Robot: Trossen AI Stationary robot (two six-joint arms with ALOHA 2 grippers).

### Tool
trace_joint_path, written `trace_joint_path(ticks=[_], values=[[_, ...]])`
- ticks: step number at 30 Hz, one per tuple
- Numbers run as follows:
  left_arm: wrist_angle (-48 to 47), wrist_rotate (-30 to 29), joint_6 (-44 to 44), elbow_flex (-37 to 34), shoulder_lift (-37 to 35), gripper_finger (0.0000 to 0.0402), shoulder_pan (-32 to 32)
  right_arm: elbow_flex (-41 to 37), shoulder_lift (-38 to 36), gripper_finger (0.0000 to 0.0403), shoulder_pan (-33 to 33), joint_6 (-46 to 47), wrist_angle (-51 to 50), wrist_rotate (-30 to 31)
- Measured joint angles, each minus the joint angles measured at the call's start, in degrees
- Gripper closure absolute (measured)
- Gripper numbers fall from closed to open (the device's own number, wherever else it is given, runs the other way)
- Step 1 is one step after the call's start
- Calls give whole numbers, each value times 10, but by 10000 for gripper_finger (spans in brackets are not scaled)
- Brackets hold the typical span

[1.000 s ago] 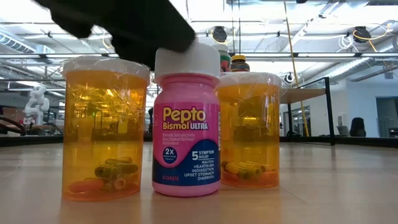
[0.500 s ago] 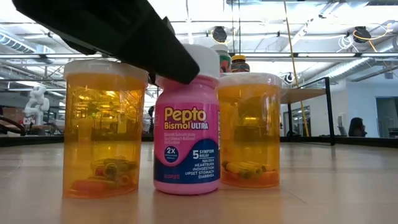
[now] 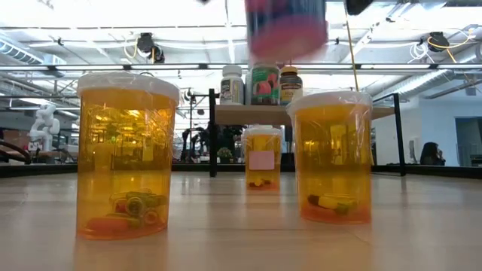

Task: Pick and place medicine bottles onto shelf by color
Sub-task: Put the pink bottle on the shelf

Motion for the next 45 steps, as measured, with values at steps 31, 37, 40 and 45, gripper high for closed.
trace_joint_path(ticks=[31, 37, 40, 45], values=[[-17, -97, 37, 48, -41, 212, 59, 0, 193, 204, 14, 63, 134, -20], [0, -100, 39, 47, -41, 205, 59, 0, 192, 254, 16, 57, 144, 3], [-19, -107, 36, 48, -41, 181, 56, -1, 193, 249, 17, 45, 161, 5], [-47, -110, 7, 47, -40, 126, 48, -1, 192, 232, 24, 14, 181, 23]])
